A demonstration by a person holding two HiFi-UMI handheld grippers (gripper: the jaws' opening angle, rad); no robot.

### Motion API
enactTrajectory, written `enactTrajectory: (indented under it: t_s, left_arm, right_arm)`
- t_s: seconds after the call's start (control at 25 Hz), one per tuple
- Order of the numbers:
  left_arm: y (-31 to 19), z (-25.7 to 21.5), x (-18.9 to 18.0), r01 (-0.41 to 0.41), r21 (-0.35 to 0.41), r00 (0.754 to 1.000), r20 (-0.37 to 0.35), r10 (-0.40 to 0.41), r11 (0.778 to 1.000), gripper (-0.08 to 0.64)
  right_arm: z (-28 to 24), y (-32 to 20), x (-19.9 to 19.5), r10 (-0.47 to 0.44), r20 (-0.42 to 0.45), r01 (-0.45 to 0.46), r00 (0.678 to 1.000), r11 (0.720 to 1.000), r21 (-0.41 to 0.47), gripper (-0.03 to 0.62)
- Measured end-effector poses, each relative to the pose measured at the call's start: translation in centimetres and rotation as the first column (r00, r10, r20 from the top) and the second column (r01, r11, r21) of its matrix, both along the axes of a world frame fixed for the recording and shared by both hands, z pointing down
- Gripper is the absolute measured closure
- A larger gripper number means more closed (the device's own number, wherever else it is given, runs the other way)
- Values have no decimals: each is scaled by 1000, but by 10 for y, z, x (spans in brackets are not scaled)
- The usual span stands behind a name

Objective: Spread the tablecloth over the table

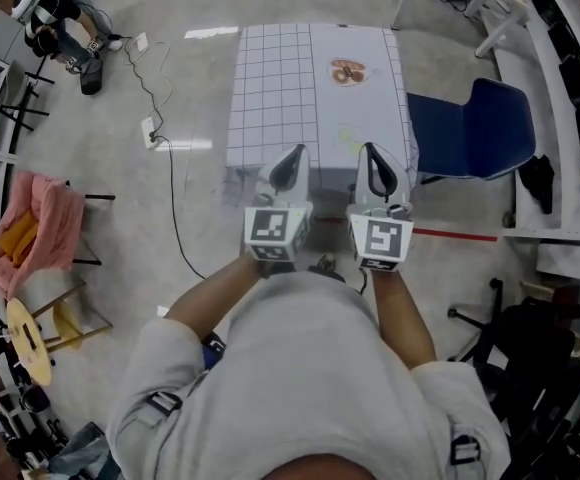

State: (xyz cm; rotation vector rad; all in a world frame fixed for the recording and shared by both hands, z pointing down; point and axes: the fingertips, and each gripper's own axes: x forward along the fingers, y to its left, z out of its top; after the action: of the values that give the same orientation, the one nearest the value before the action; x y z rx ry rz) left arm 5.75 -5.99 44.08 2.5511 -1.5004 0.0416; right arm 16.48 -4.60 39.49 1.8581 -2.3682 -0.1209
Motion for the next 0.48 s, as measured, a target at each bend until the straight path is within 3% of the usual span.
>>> enactTrajectory:
  t_s: [0.48]
  left_arm:
    - [-2,-19,14,-15,58,1000,-13,16,998,540]
  right_arm:
    - [-10,-6,-3,-49,-81,51,996,998,24,588]
